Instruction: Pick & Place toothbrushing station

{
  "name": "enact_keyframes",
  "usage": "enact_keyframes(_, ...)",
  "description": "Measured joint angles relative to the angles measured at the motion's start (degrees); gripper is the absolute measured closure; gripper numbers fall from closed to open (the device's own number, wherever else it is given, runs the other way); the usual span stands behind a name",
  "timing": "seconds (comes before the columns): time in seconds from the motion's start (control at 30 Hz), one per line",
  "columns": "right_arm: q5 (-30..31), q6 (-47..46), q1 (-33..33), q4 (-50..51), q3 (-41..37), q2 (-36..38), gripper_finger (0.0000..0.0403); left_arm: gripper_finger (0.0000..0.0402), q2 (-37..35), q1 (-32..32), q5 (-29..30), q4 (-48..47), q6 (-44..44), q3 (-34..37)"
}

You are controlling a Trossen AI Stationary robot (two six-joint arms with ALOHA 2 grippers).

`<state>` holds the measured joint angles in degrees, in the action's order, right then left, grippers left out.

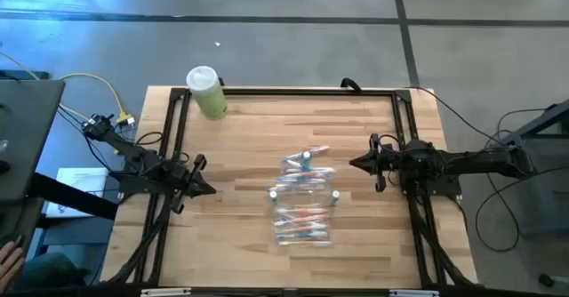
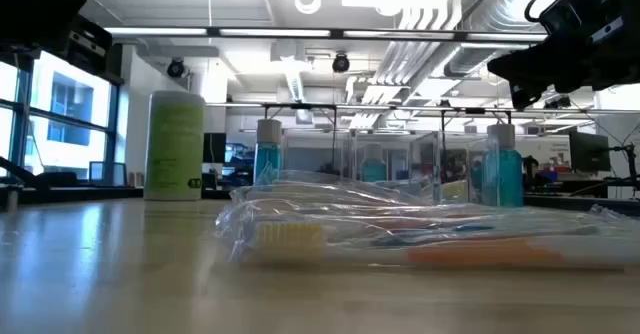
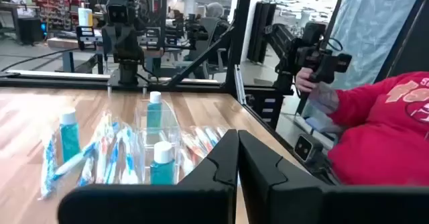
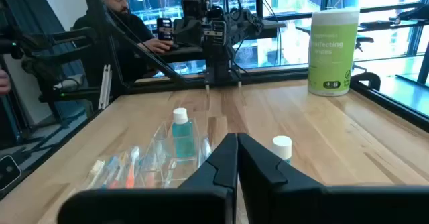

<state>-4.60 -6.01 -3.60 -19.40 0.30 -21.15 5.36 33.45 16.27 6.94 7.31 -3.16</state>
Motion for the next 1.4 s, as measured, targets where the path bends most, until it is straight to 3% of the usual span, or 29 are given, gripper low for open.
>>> enact_keyframes(0.17,0.0,0.01,0.0,-0.02,0.01,-0.01,0.04,0.0399,-0.02,0.0,0.0,-0.02,4.76,0.0)
enact_keyframes(0.33,0.0,-0.25,0.0,-0.02,0.0,-0.02,0.04,0.0399,-0.01,0.0,0.0,-0.04,-0.85,0.0)
enact_keyframes(0.53,-0.02,-0.23,0.0,-0.04,0.02,-0.02,0.04,0.0399,0.08,0.0,0.79,-0.26,-1.41,0.0)
enact_keyframes(0.93,0.39,0.25,1.05,-0.61,3.01,-0.39,0.04,0.0399,10.25,-0.09,15.73,1.13,-9.49,0.0)
enact_keyframes(1.1,5.53,2.41,3.35,0.78,7.09,-3.92,0.0399,0.0399,14.92,-0.09,15.74,5.65,-9.44,0.02)
enact_keyframes(1.2,11.64,5.67,5.13,4.89,10.42,-6.71,0.039,0.0399,16.99,-0.09,15.74,8.13,-9.01,0.02)
enact_keyframes(1.3,17.36,3.98,6.98,6.9,13.75,-10.61,0.0363,0.0399,18.37,-0.09,15.74,9.08,-9.0,0.02)
enact_keyframes(1.4,18.17,0.86,9.56,7.1,17.34,-15.34,0.0321,0.0393,19.64,-0.09,15.93,9.15,-8.96,0.02)
